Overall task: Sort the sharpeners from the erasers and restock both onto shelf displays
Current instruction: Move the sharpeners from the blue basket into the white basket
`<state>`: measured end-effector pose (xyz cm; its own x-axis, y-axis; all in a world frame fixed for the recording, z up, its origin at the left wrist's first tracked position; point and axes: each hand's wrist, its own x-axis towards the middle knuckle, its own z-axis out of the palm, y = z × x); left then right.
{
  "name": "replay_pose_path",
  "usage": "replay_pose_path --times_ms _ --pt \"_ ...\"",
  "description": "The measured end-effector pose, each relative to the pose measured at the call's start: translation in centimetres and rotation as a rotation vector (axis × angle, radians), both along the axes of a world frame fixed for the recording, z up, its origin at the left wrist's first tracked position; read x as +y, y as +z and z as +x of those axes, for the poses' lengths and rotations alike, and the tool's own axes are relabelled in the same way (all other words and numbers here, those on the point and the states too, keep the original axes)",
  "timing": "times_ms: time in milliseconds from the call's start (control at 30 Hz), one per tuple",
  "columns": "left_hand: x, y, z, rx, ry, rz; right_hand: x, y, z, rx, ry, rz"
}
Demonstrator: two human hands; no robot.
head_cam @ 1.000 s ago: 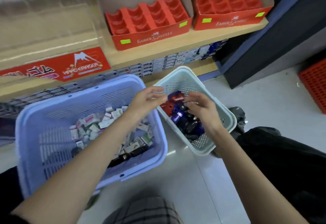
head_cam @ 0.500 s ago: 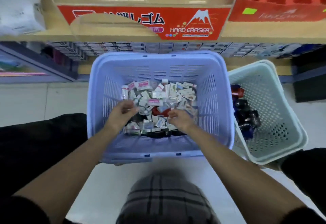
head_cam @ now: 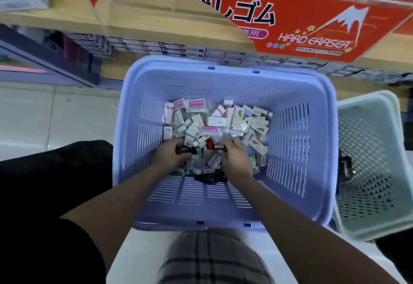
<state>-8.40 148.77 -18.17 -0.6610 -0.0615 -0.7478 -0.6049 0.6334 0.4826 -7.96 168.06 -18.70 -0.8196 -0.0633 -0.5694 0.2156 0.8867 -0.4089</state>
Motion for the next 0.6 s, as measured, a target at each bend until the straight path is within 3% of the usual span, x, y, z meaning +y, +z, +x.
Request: replay_pose_path --times_ms 100,233,400,600 --pt "0.2 -0.2 0.8 0.021 -0.017 -0.030 0.2 -0.5 0.3 0.013 -0.173 -0.054" --pt "0.3 -0.8 0.8 0.018 -0.056 -0.078 -0.2 -0.7 -0.4 -0.128 -0.481 -0.205" --pt "0.3 -0.4 0.8 -0.080 0.330 0.069 -1.5 -1.1 -1.4 -0.215 -0.410 -0.107" --pt "-0.1 1.4 1.4 -0.141 0.523 0.211 -0.8 0.8 -0.3 -0.228 -0.462 -0.211"
